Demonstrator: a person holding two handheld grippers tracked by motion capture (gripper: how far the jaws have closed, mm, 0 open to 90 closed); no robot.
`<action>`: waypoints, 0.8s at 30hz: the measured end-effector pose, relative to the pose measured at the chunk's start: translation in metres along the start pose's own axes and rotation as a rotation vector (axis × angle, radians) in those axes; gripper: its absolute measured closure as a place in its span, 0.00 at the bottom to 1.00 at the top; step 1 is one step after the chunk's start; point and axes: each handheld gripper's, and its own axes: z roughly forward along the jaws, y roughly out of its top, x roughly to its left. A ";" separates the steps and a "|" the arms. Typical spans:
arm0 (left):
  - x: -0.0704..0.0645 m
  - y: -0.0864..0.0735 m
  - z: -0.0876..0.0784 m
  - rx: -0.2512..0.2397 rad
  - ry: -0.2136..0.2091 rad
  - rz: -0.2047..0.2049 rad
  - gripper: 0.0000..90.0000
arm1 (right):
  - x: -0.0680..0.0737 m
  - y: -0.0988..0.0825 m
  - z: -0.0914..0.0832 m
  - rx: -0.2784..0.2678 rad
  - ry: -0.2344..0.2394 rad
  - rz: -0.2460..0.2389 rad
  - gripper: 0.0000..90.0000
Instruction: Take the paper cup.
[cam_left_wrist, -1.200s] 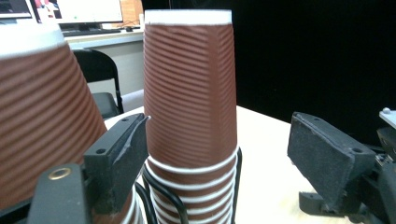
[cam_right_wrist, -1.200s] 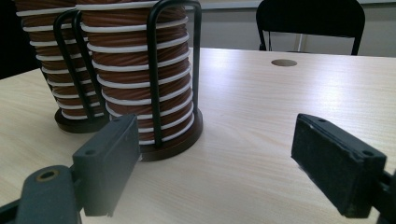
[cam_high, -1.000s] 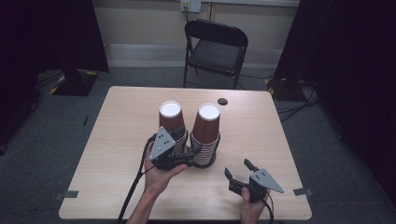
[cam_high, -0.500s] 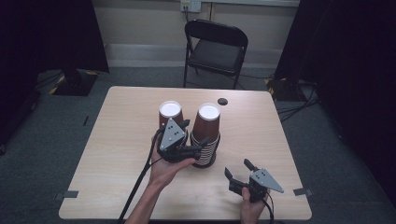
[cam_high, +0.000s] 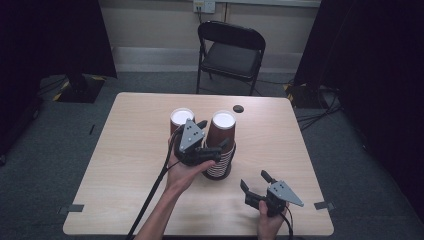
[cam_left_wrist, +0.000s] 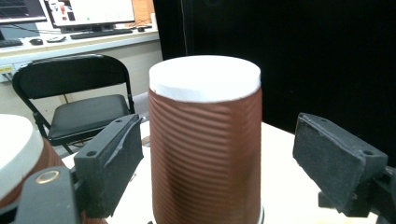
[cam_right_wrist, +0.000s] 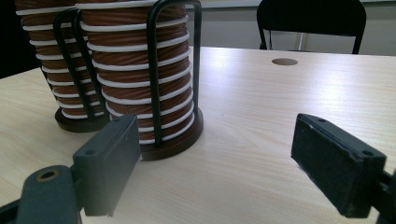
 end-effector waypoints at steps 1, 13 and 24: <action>0.000 0.000 0.001 -0.002 -0.002 -0.005 0.18 | 0.000 0.000 0.000 0.000 0.000 0.001 0.17; -0.004 0.014 0.017 0.006 0.020 0.009 0.19 | 0.000 0.000 0.000 -0.002 0.001 -0.002 0.17; -0.007 0.020 0.033 0.040 0.070 0.021 0.18 | 0.000 0.000 0.000 -0.001 0.004 -0.002 0.17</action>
